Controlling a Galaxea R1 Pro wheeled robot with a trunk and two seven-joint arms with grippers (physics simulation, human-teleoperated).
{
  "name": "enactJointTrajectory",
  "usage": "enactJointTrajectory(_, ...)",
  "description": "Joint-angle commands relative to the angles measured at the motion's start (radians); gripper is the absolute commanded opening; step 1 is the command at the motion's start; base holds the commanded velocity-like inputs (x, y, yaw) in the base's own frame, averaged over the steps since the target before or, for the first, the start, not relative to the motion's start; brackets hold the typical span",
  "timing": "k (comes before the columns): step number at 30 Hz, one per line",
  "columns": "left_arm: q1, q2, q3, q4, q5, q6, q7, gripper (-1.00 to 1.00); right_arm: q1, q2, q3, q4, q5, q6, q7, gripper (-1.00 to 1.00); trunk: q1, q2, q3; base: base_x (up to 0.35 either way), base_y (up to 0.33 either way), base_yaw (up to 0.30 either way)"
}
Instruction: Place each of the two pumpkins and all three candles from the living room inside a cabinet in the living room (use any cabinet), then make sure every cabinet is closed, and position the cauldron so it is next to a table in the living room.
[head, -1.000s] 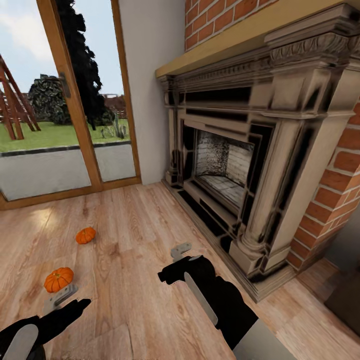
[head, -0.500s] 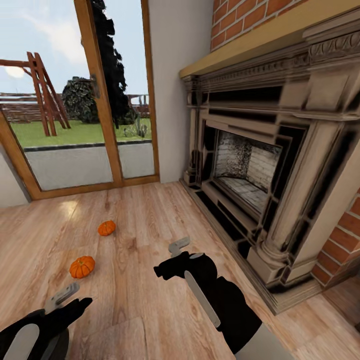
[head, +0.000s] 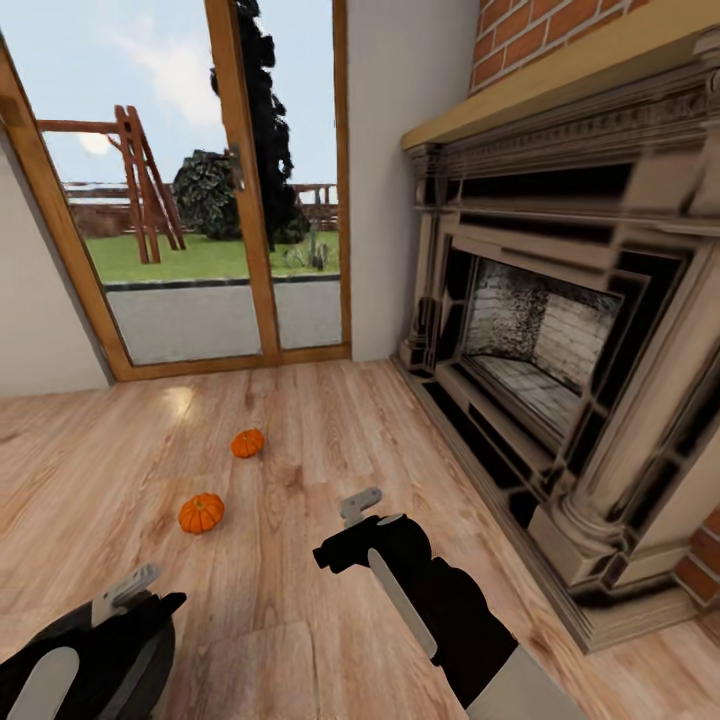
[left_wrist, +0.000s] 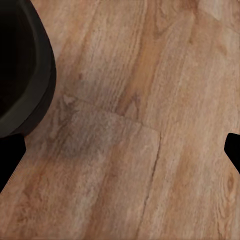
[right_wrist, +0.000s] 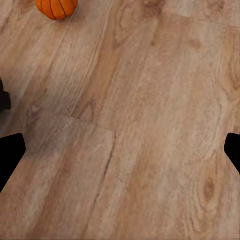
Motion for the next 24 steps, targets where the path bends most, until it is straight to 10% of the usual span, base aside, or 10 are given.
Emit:
enactJointTrajectory(1,-0.001,0.000,0.001,-0.001,0.010,0.003,0.009,1.00,-0.001,0.000,0.001,0.000,-0.008,0.003,-0.008,1.00,0.000,0.000,-0.001,0.000,0.000,0.250)
enactJointTrajectory(24,-0.001,-0.001,0.000,0.009,0.010,0.001,0.015,1.00,-0.002,0.000,0.050,0.000,-0.009,0.004,-0.014,1.00,0.000,0.000,-0.006,0.000,0.000,0.276)
